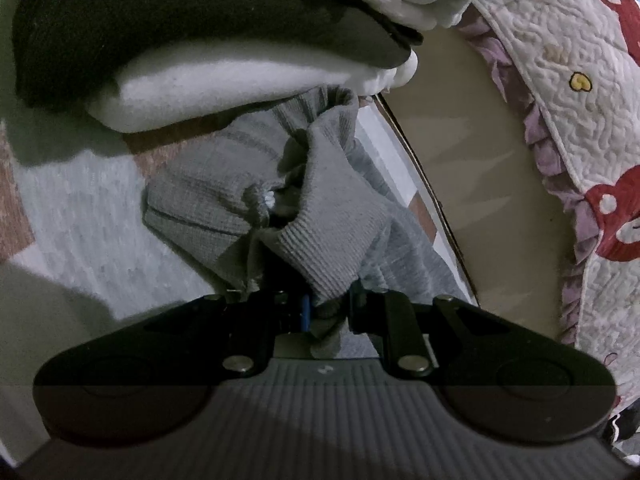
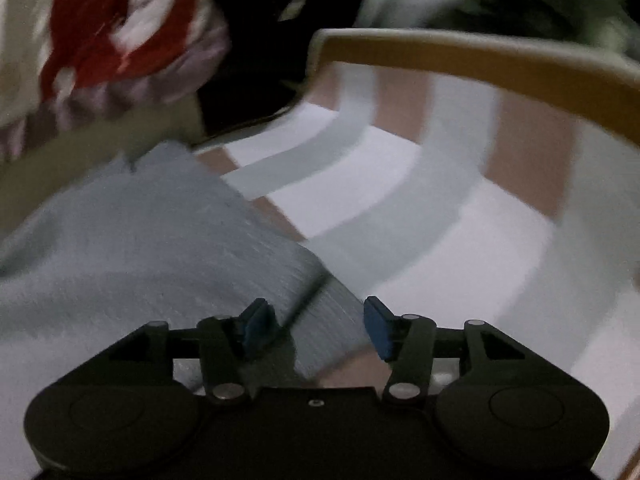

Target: Fold clothes

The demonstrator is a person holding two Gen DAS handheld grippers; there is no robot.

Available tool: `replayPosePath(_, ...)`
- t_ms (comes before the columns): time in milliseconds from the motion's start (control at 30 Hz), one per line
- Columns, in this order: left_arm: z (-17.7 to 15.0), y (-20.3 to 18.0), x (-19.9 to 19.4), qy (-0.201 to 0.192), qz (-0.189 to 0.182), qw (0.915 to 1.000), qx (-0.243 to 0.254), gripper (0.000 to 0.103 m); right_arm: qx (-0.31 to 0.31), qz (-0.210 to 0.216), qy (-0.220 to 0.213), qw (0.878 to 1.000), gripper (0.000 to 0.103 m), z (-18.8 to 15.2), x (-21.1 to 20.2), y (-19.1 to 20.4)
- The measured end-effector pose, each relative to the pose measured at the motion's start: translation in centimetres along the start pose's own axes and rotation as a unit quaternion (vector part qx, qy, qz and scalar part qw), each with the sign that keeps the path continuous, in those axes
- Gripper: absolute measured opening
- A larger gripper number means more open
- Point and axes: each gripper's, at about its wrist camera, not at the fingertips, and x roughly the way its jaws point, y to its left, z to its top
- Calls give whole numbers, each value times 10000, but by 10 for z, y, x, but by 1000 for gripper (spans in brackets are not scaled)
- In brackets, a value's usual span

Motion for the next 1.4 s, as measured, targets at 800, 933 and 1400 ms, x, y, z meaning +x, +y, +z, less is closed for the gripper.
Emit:
replayPosePath(800, 8, -16, 5, -199, -950, 9950, -227, 14, 525, 1330, -366, 9891, 9, 65, -19, 54)
replayPosePath(933, 13, -7, -27, -219, -1864, 9753, -1163, 13, 224, 1450, -1010, 9840, 7, 107, -93, 50)
replayPosePath(1400, -29, -5, -67, 298, 547, 9980, -144, 49, -432, 399, -58, 9983, 8, 20, -82, 5)
